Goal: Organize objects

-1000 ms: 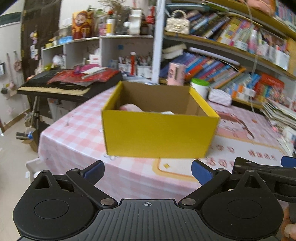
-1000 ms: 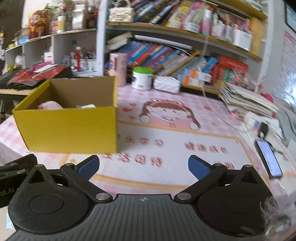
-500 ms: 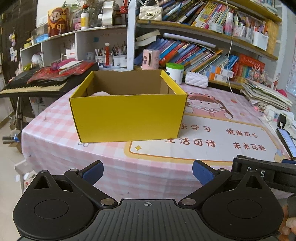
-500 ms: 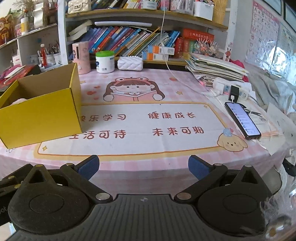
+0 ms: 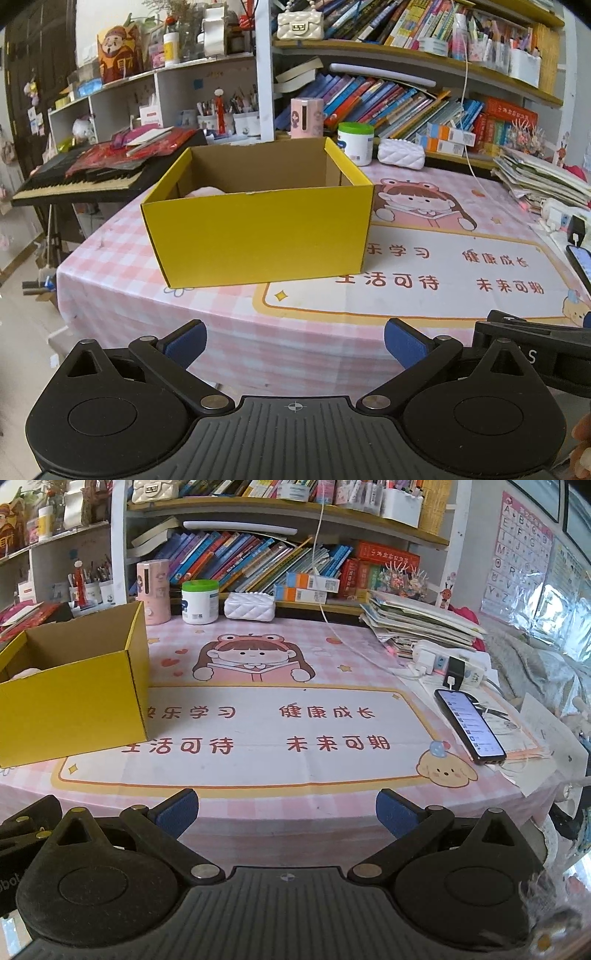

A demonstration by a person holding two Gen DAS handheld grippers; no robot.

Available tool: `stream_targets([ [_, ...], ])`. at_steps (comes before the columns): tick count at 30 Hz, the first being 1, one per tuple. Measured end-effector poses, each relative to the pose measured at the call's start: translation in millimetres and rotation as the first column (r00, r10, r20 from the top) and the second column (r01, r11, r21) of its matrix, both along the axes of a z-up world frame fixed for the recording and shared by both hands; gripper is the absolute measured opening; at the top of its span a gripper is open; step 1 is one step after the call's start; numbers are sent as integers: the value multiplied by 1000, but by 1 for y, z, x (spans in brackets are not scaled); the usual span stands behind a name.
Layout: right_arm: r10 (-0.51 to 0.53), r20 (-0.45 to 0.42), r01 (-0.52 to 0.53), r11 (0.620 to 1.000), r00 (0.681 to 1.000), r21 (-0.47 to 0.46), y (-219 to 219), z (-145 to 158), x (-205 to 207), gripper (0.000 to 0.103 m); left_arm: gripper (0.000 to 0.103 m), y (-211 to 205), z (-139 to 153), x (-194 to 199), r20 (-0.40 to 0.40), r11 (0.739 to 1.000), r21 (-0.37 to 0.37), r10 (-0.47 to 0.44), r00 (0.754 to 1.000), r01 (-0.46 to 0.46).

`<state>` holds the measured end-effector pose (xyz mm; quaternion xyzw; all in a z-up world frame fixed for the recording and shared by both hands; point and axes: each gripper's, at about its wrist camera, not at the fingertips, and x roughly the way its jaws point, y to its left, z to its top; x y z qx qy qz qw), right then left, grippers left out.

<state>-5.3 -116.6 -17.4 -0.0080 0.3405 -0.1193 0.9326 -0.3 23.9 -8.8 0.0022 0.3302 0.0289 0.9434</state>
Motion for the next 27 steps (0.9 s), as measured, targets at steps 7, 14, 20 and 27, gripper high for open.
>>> stream_targets([
  [7, -9, 6, 9, 1000, 1000, -7, 0, 1, -4, 103, 103, -4, 2, -2, 6, 1000, 29, 1, 1000, -2],
  [14, -11, 4, 11, 1000, 1000, -14, 2, 2, -5, 103, 103, -3, 2, -4, 2, 999, 41, 21, 1000, -21],
  [20, -10, 3, 10, 1000, 1000, -13, 3, 1, -6, 103, 103, -2, 2, -4, -6, 999, 36, 29, 1000, -29],
  [27, -18, -3, 18, 1000, 1000, -12, 1, 0, -7, 103, 103, -6, 1, -3, -6, 999, 48, 23, 1000, -23],
])
